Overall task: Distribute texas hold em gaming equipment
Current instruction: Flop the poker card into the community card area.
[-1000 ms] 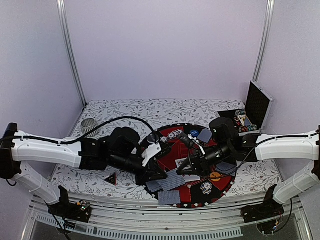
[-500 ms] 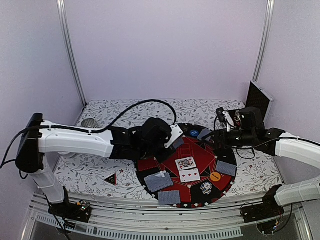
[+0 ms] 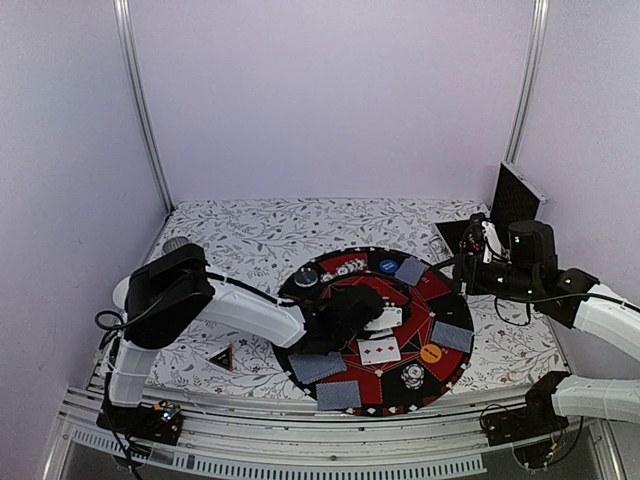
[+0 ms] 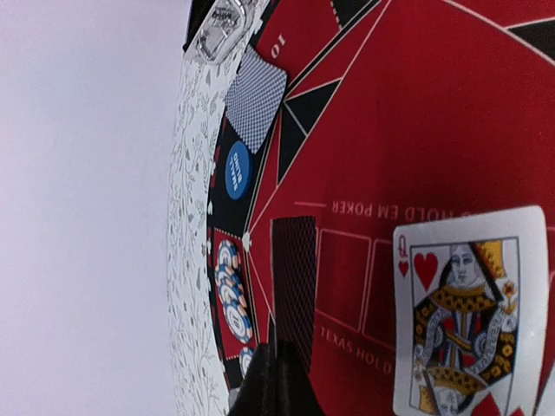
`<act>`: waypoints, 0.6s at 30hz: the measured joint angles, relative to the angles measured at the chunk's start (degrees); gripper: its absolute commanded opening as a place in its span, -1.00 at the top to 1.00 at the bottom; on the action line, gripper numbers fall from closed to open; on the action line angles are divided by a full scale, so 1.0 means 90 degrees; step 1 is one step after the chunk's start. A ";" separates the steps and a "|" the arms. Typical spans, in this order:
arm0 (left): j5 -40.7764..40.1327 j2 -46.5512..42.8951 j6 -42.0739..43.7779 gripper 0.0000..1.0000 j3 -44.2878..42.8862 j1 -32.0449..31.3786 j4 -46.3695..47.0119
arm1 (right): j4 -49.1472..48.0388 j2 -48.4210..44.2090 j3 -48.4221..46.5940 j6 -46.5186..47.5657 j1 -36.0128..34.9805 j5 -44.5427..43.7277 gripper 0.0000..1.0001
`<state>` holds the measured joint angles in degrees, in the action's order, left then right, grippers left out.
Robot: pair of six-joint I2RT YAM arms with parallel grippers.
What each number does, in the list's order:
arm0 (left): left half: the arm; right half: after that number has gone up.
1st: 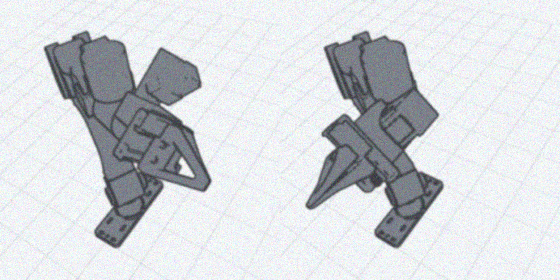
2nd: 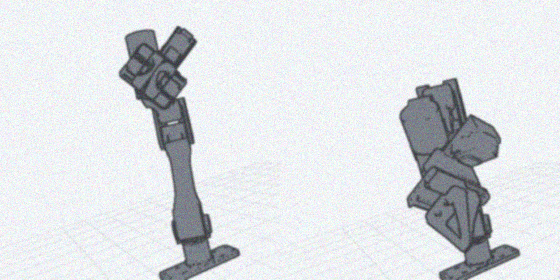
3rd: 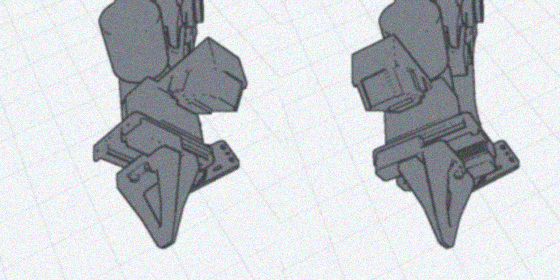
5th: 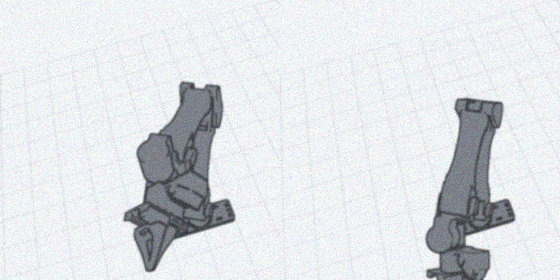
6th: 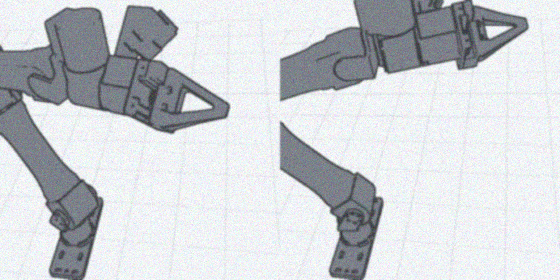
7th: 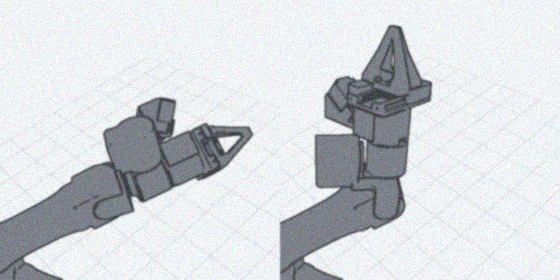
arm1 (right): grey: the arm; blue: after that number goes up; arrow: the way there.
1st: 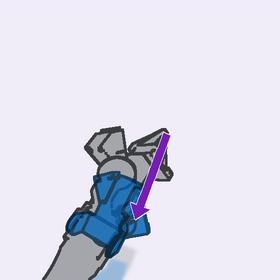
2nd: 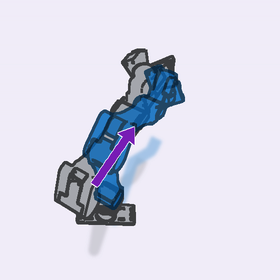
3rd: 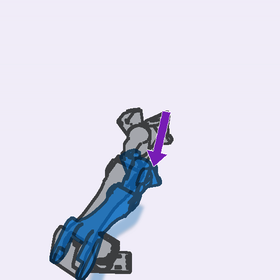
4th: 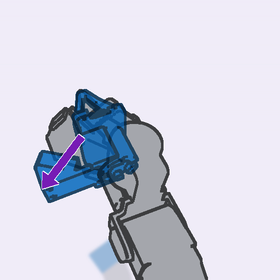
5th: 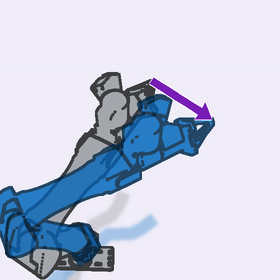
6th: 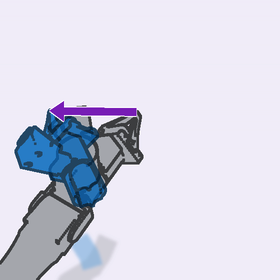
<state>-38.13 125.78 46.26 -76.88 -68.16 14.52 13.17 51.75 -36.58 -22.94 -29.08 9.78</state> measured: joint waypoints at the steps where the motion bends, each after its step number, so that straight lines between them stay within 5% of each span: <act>1: 0.0051 0.0078 0.0175 1.00 -0.0049 0.0000 0.0117 | 0.0000 -0.0007 0.0017 -0.0017 0.0000 0.0000 -0.52; 12: 0.0913 0.0209 0.0945 1.00 -0.1081 0.0002 -0.0784 | 0.0066 -0.0056 0.0075 -0.0049 0.0000 0.0124 -0.52; 18: 0.0415 0.0673 0.1052 1.00 -0.1795 0.0073 -0.0869 | 0.0066 -0.0228 0.0075 -0.0051 0.0000 0.0180 -0.52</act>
<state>-34.39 131.83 55.72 -93.03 -67.51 6.70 13.76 49.69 -35.90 -23.40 -29.08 11.40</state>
